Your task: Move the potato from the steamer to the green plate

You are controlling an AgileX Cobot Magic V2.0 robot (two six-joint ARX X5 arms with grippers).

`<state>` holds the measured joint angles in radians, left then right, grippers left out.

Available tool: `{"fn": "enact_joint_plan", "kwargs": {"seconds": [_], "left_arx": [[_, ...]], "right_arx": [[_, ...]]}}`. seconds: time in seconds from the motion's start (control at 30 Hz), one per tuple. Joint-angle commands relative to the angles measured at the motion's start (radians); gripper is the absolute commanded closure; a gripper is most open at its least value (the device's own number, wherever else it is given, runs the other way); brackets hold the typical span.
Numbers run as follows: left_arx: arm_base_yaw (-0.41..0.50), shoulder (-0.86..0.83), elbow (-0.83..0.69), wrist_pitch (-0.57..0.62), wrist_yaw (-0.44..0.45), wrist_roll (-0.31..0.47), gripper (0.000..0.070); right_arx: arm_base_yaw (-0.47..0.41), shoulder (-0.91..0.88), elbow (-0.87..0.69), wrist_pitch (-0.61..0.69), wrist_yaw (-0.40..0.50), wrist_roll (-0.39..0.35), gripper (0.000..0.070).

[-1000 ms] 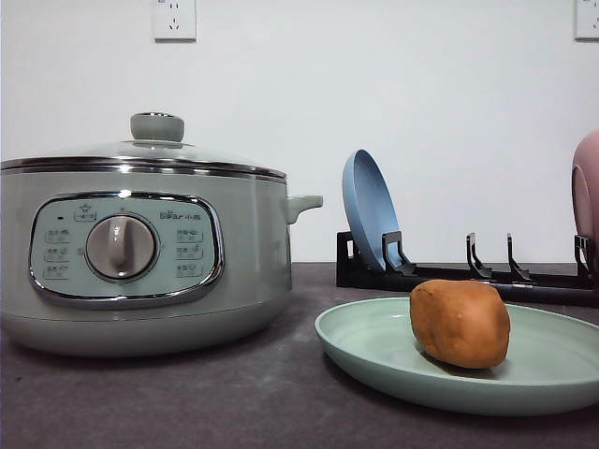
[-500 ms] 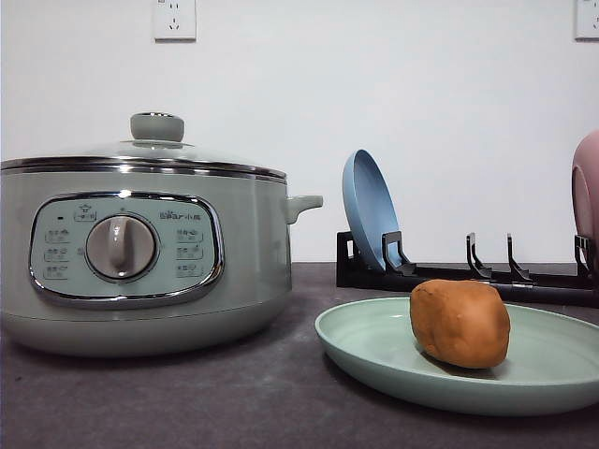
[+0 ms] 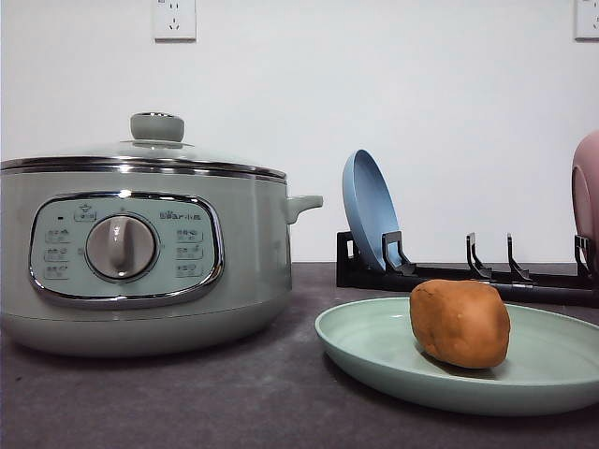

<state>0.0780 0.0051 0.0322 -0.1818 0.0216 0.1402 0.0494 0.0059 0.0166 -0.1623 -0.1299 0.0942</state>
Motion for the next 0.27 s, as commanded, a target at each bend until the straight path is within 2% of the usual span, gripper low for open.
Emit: {"fn": "enact_joint_plan", "kwargs": {"seconds": [0.0,0.23], "left_arx": [[0.002,-0.002,-0.02,-0.006,-0.004,-0.002,0.0699],[0.002,-0.002,-0.02,-0.006,-0.004,-0.002,0.0699]], "right_arx": [[0.001,-0.002,-0.005,0.006,0.0,0.01,0.07],[0.001,-0.002,-0.005,0.006,0.0,0.01,0.07]]}}
